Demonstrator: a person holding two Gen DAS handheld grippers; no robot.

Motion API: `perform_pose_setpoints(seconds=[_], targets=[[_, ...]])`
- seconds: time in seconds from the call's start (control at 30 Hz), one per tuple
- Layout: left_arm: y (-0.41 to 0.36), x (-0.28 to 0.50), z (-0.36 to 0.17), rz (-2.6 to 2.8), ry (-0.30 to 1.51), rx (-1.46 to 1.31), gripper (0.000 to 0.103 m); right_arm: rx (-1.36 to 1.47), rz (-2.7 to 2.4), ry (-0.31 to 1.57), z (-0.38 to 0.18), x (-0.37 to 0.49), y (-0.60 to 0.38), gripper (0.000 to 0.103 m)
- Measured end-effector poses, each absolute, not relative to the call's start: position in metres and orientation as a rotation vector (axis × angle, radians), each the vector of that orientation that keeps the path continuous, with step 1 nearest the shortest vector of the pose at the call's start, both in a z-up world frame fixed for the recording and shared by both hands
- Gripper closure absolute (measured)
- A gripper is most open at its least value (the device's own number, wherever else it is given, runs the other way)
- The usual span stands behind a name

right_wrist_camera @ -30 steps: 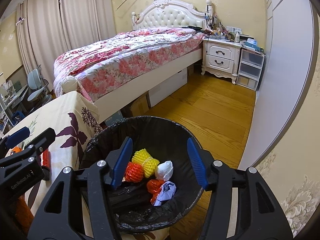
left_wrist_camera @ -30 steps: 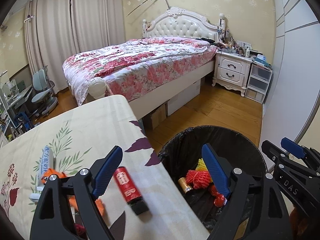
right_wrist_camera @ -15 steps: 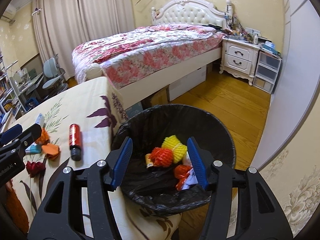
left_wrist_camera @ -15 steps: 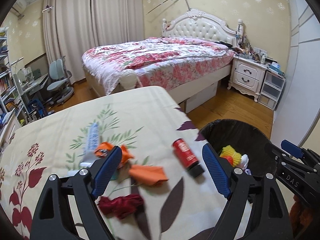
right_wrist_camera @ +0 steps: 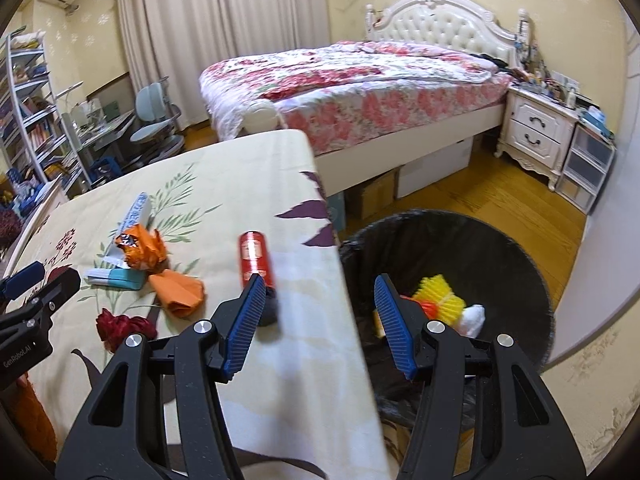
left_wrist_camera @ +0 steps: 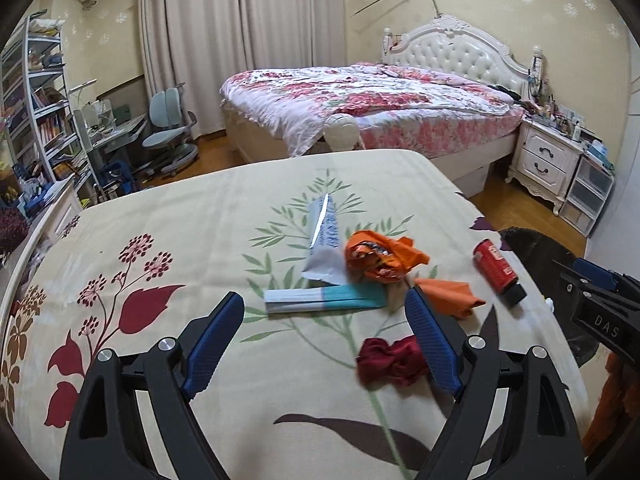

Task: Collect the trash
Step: 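Grasp the red spray can with the right tool while the left tool grasps the dark red cloth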

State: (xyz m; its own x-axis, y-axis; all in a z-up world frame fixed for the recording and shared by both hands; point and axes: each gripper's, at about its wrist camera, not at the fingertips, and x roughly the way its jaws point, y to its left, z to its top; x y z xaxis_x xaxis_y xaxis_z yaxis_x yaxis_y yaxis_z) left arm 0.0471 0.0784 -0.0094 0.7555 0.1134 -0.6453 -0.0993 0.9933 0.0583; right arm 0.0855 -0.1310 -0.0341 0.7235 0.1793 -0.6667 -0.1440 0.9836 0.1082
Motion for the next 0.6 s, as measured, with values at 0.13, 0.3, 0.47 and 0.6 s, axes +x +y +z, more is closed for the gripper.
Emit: perform_pose_setpoints(seconds=[0.13,0.3,0.47,0.6], targets=[[0.100,0.045,-0.018,0.150,0.731,-0.001,0.021,0.021,0.216,0.771,-0.039,0.097,-0.110,0.049],[0.112,0.044,-0.024,0.164,0.745,-0.016,0.021,-0.006,0.241,0.805,-0.047,0.109,-0.091,0.057],[0.115,0.044,-0.028,0.162,0.752,-0.027,0.021,-0.030,0.250,0.843,-0.053,0.118,-0.079,0.069],[0.116,0.045,-0.029,0.152,0.755,-0.033,0.021,-0.043,0.252,0.867,-0.058,0.122,-0.076,0.080]])
